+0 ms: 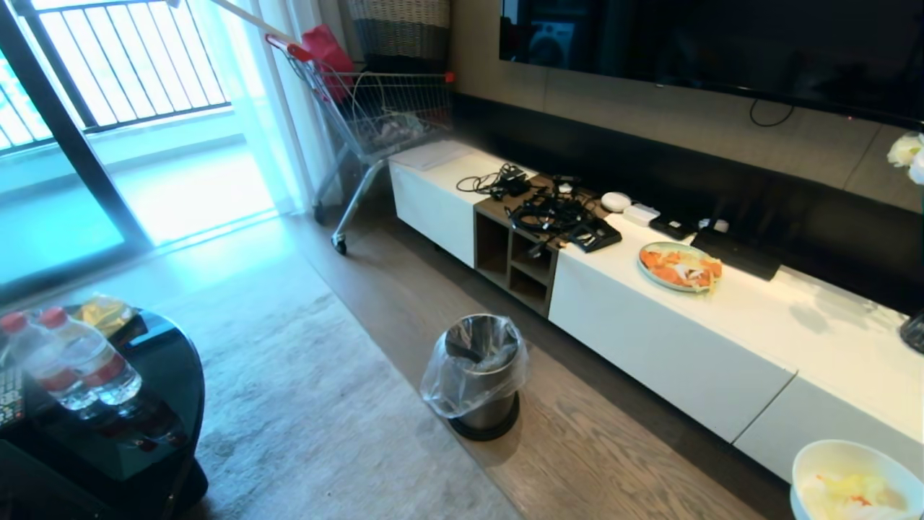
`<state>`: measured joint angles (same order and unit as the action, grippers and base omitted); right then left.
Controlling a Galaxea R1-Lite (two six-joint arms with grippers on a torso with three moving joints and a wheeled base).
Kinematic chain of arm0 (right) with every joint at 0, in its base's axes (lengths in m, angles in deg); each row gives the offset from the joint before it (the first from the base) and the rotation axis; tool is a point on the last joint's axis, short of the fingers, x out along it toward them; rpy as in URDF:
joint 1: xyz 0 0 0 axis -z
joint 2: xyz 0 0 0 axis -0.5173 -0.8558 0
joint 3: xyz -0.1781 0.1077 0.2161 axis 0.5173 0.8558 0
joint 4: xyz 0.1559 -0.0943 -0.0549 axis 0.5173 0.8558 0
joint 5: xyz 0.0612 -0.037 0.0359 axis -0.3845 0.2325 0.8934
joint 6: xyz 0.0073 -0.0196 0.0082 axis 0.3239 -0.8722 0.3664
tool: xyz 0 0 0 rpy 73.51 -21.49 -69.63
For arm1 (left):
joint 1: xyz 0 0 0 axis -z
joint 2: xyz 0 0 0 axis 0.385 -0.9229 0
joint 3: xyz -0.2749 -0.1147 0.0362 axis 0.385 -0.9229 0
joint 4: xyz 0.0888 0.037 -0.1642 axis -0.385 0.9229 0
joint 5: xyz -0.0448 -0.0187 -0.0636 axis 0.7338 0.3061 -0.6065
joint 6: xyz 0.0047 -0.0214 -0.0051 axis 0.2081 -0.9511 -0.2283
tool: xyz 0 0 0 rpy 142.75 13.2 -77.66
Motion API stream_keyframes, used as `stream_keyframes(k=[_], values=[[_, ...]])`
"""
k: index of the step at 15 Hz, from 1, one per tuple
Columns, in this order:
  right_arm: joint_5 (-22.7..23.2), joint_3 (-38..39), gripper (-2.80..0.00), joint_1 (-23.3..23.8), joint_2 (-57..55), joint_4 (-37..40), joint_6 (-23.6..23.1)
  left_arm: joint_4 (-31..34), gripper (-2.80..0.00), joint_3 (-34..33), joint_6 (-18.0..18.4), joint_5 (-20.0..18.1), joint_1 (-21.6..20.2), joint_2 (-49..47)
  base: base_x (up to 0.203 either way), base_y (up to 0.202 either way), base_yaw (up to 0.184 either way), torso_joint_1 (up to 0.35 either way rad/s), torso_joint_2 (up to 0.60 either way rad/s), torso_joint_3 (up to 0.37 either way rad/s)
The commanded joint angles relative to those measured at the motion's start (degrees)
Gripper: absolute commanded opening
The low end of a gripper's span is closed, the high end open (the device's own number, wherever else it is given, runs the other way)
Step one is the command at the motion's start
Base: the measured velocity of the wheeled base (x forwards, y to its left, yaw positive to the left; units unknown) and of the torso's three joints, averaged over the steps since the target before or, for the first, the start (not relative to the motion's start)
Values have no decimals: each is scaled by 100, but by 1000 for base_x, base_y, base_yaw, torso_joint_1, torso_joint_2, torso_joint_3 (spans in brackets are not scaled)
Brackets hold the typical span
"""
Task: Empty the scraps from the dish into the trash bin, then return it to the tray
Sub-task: Move the bowl over the trash can
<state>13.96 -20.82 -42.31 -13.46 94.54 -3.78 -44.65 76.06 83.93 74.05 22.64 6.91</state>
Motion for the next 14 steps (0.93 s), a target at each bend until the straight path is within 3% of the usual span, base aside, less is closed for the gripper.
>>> stream_keyframes(k=[1, 5, 14], values=[[-13, 4, -280, -1, -5, 16, 30, -4, -280, 0, -4, 5, 0, 2, 183, 0, 1, 6, 1, -2], [-13, 48, -280, -1, -5, 16, 21, -4, -280, 0, -13, 5, 0, 2, 163, 0, 3, 5, 5, 2], [-13, 48, -280, -26, -40, -1, 21, -4, -280, 0, -13, 5, 0, 2, 0, 0, 0, 0, 0, 0]])
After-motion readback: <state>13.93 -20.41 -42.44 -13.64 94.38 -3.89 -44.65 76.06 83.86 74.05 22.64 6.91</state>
